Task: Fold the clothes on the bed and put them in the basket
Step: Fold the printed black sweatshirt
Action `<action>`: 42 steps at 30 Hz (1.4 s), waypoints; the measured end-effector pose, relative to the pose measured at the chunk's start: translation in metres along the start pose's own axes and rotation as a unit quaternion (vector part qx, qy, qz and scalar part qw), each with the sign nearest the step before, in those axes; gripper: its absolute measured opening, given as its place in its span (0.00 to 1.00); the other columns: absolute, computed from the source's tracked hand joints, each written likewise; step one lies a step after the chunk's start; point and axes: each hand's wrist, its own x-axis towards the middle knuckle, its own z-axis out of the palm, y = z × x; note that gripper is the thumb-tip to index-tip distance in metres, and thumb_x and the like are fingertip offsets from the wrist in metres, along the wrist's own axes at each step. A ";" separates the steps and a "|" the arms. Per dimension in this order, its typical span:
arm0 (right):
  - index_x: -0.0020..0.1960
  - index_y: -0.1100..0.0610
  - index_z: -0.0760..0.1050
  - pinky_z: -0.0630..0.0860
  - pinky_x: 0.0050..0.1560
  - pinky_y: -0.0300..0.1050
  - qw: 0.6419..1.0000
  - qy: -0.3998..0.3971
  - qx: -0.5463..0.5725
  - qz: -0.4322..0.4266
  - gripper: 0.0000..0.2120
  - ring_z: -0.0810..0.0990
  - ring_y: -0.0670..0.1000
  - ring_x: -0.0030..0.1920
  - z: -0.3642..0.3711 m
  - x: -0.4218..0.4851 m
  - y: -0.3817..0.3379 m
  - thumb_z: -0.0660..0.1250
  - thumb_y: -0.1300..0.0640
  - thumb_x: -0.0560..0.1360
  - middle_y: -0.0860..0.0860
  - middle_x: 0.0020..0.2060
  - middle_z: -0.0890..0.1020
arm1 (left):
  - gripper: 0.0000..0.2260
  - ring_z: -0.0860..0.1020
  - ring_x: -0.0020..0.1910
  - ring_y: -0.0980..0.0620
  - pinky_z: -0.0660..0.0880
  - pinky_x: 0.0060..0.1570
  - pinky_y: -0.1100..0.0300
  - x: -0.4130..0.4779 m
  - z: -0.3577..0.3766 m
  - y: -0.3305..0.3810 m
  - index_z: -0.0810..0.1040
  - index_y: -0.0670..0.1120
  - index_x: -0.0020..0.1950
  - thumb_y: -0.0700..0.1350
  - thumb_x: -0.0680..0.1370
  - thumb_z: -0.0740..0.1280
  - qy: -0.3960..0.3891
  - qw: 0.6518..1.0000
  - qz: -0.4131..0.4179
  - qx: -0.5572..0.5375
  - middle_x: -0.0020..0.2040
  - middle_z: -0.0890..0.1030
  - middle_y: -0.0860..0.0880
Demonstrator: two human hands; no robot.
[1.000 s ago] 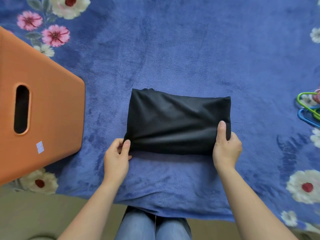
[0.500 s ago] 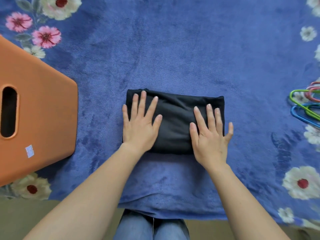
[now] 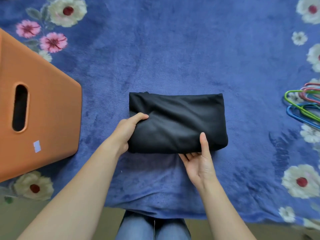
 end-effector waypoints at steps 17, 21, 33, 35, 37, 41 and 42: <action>0.59 0.64 0.78 0.82 0.47 0.50 0.975 -0.101 -0.184 -0.077 0.19 0.85 0.56 0.50 0.110 -0.203 -0.110 0.74 0.61 0.69 0.57 0.50 0.85 | 0.33 0.74 0.62 0.48 0.70 0.59 0.53 -0.236 -0.069 0.016 0.64 0.49 0.74 0.53 0.72 0.70 0.083 0.977 0.167 0.103 0.66 0.74 0.48; 0.58 0.60 0.77 0.81 0.39 0.47 0.940 -0.142 -0.288 -0.111 0.19 0.86 0.56 0.45 0.156 -0.252 -0.108 0.75 0.62 0.68 0.56 0.47 0.86 | 0.30 0.58 0.76 0.52 0.57 0.74 0.54 -0.278 -0.088 0.050 0.58 0.48 0.78 0.57 0.80 0.61 0.124 0.920 0.323 0.184 0.77 0.61 0.51; 0.56 0.63 0.81 0.80 0.47 0.47 0.904 -0.224 -0.358 0.072 0.17 0.85 0.56 0.44 0.304 -0.289 0.002 0.73 0.57 0.69 0.58 0.48 0.86 | 0.22 0.80 0.59 0.50 0.71 0.64 0.55 -0.253 -0.274 0.080 0.83 0.47 0.59 0.62 0.76 0.65 -0.122 0.977 0.123 -0.128 0.57 0.83 0.49; 0.56 0.63 0.81 0.80 0.49 0.48 0.910 -0.198 -0.353 0.093 0.17 0.85 0.57 0.44 0.328 -0.277 0.033 0.73 0.57 0.69 0.59 0.49 0.85 | 0.20 0.82 0.56 0.50 0.73 0.61 0.56 -0.234 -0.308 0.084 0.85 0.46 0.55 0.60 0.76 0.66 -0.101 0.983 0.098 -0.121 0.54 0.84 0.48; 0.54 0.64 0.81 0.80 0.49 0.48 0.913 -0.179 -0.348 0.116 0.16 0.85 0.57 0.43 0.349 -0.262 0.062 0.73 0.58 0.69 0.59 0.48 0.85 | 0.18 0.82 0.53 0.51 0.74 0.60 0.56 -0.206 -0.342 0.084 0.85 0.45 0.52 0.59 0.76 0.68 -0.071 0.988 0.093 -0.100 0.52 0.85 0.49; 0.56 0.64 0.81 0.80 0.52 0.50 0.921 -0.143 -0.336 0.131 0.18 0.85 0.59 0.47 0.377 -0.228 0.101 0.74 0.57 0.69 0.59 0.48 0.85 | 0.19 0.81 0.56 0.50 0.71 0.66 0.52 -0.155 -0.381 0.093 0.83 0.47 0.57 0.60 0.75 0.68 -0.015 0.996 0.080 -0.042 0.55 0.84 0.50; 0.55 0.63 0.81 0.80 0.52 0.51 0.923 -0.134 -0.339 0.124 0.18 0.85 0.59 0.48 0.378 -0.224 0.103 0.75 0.56 0.68 0.59 0.47 0.86 | 0.20 0.80 0.57 0.52 0.71 0.67 0.53 -0.152 -0.381 0.096 0.82 0.48 0.60 0.60 0.76 0.67 -0.008 0.996 0.087 -0.020 0.57 0.83 0.52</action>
